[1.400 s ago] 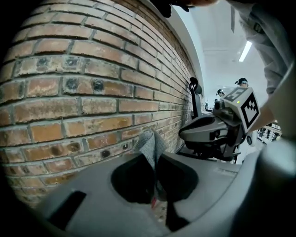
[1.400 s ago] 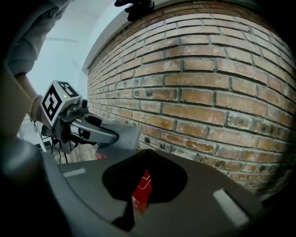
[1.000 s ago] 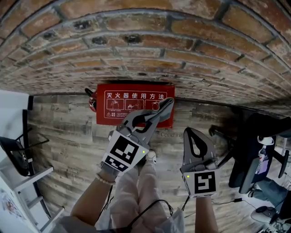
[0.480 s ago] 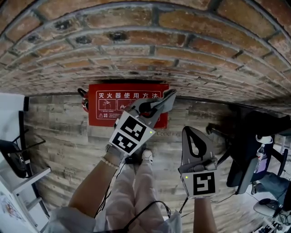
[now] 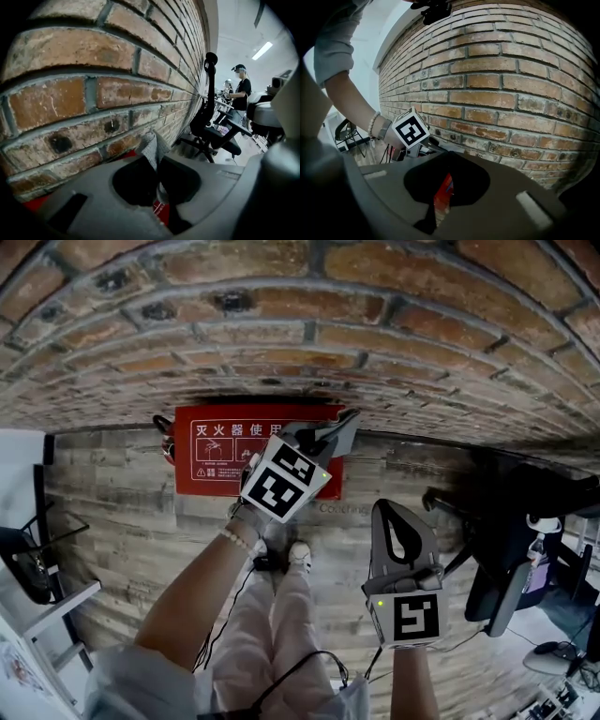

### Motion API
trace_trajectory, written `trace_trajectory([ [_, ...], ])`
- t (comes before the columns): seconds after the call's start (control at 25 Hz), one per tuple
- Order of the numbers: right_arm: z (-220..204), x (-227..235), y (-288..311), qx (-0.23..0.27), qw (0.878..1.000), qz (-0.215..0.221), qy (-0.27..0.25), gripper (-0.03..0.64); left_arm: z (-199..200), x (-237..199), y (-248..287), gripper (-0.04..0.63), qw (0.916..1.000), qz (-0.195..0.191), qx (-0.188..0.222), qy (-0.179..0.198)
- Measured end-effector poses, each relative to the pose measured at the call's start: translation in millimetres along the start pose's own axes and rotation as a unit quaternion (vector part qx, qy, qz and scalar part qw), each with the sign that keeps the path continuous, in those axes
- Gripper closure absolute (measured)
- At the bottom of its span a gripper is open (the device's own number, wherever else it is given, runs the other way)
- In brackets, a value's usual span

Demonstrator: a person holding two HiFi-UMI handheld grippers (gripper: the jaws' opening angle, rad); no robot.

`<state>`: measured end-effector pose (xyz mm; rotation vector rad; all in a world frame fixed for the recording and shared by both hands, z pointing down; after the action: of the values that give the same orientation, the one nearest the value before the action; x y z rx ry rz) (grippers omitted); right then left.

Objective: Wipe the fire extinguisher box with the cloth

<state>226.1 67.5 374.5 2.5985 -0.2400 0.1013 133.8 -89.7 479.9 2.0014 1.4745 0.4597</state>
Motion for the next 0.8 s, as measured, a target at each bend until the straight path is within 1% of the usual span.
trace_trajectory([
  [0.2, -0.7, 0.3, 4.8, 0.002, 1.0, -0.003, 0.006, 0.608, -1.5, -10.0, 14.9, 0.581, 0.9997, 0.01, -0.023, 0.003],
  [0.28, -2.9, 0.5, 6.5, 0.0, 1.0, -0.004, 0.009, 0.609, -5.1, -13.2, 19.8, 0.581, 0.999, 0.013, -0.042, -0.002],
  [0.4, -6.0, 1.5, 7.6, -0.003, 1.0, -0.005, 0.013, 0.609, -9.5, -17.0, 25.0, 0.581, 0.9977, 0.017, -0.066, 0.002],
  [0.8, -10.5, 1.6, 10.1, -0.013, 1.0, -0.006, 0.015, 0.609, -16.1, -23.5, 33.3, 0.58, 0.9957, 0.023, -0.09, 0.009],
])
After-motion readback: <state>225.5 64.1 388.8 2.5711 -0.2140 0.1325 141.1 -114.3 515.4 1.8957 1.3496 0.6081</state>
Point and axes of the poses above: the fingertips, and each gripper's own axes: y forward along the fingers, x to its right, z out of its top, the point moved 8 cm from there along -y, backward along the fingers, and after that the axes turned 9 degrees about y, right-handed, at the moved point
